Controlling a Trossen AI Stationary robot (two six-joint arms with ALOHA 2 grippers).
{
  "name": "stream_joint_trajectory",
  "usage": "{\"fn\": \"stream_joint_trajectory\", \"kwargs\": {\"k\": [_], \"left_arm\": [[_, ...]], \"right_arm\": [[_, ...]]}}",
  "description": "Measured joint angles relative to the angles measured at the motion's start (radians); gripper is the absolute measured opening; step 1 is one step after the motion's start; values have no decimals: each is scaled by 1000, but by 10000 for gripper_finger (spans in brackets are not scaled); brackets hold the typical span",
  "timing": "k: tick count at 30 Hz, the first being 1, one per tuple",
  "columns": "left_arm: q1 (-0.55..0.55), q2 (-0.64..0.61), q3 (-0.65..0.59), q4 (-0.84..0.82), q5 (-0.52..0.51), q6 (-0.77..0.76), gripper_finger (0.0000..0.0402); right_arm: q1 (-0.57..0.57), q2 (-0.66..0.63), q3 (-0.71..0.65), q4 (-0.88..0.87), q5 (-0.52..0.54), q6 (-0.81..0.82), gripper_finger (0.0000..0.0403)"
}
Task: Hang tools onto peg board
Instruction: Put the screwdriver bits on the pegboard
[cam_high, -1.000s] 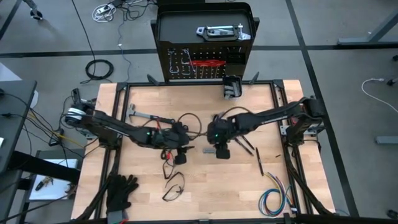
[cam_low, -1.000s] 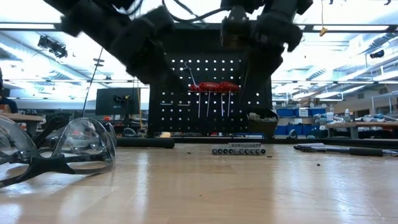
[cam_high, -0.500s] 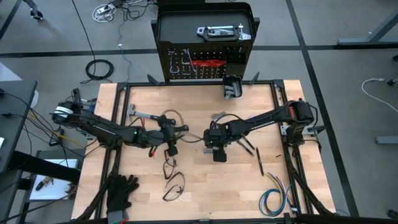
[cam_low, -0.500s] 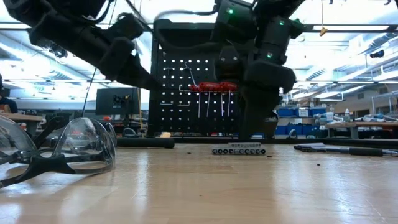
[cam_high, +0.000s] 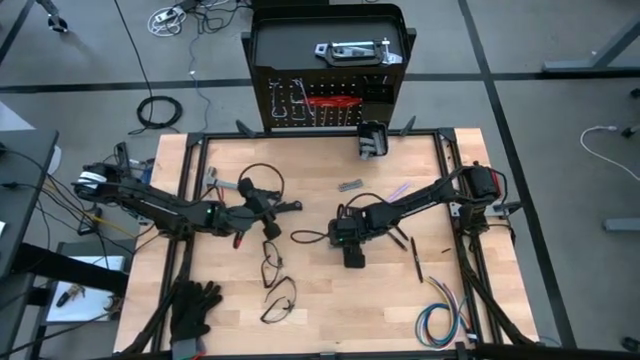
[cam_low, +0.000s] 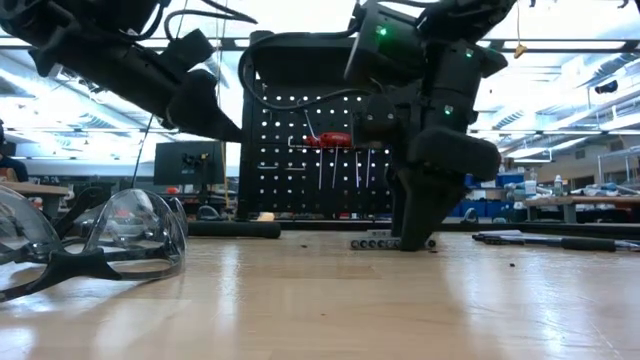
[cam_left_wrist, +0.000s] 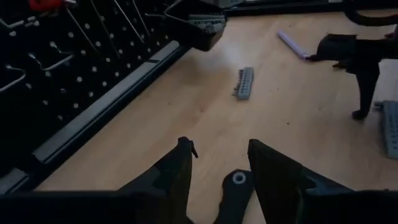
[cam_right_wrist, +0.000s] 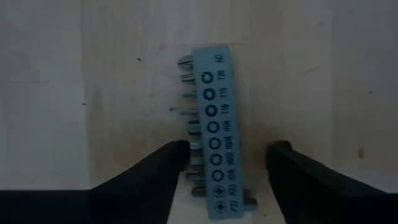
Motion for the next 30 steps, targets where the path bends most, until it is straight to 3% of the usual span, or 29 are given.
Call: {"fn": "stream_joint_trajectory", "kwargs": {"k": [6,13,18,25,30], "left_arm": [[-1,-18,-1,16,19,11,156],[-1,-19,0,19,24,12,156],[-1,-19,0,19,29,12,156],[-1,-19,0,20,40,12,156],[-1,-19,0,31,40,11,156]], "right_arm": [[-12,1,0,0,-26,-51,102],[-35,-17,11,-18,-73,-58,99],[-38,-116,27,-107,-34,-58,99],[-71,-301,36,-248,143,-49,99],[-145,-421,32,-322,449,-75,99]]}}
